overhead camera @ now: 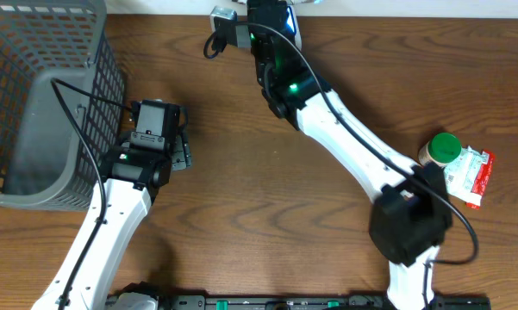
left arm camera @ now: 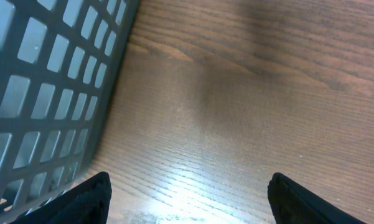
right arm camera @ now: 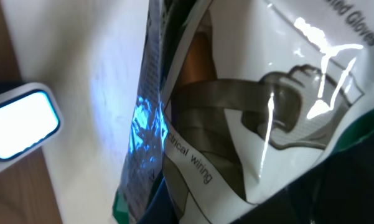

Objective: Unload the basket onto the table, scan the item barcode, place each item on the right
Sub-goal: 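Hold the green gloves pack in front of the scanner with the right gripper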

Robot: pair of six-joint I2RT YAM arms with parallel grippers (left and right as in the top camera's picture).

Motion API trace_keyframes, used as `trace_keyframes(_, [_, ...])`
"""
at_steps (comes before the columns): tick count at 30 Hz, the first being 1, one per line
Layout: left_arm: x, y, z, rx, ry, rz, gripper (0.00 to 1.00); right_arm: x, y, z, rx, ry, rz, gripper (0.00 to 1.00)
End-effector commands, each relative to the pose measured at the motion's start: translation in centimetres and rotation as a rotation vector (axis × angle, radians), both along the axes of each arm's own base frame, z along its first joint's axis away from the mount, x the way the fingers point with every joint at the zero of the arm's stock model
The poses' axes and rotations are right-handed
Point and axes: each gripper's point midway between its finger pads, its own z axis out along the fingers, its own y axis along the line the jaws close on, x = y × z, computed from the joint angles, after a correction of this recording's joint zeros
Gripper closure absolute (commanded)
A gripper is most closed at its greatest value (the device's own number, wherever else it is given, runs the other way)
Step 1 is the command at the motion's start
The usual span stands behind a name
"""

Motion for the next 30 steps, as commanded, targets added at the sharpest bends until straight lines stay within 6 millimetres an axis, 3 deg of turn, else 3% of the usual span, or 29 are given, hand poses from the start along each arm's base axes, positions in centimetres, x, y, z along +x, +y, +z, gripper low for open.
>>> trace_keyframes(1, [0.2,0.3,0.3,0.011,-0.011,0.011,0.19,2.1,-0.6,-1.7,-0.02,-0.02,-0.001,0.99])
trace_keyframes(8, [0.2,0.3,0.3,0.012,-0.011,0.011,0.18,4.7,0.6,-7.3,-0.014,0.006,0.128,0.99])
trace_keyframes(10, [0.2,0.3,0.3,0.011,-0.011,0.011,0.18,5.2,0.7,-8.1,0.009,-0.007,0.137,0.99])
trace_keyframes(18, [0.2,0.3,0.3,0.011,-0.011,0.01,0.18,6.5,-0.2,-8.8,0.243,-0.049,0.085,0.99])
trace_keyframes(30, [0.2,0.3,0.3,0.011,-0.011,0.01,0.18,7.0,-3.6,-8.9,0.523,-0.061,-0.128,0.99])
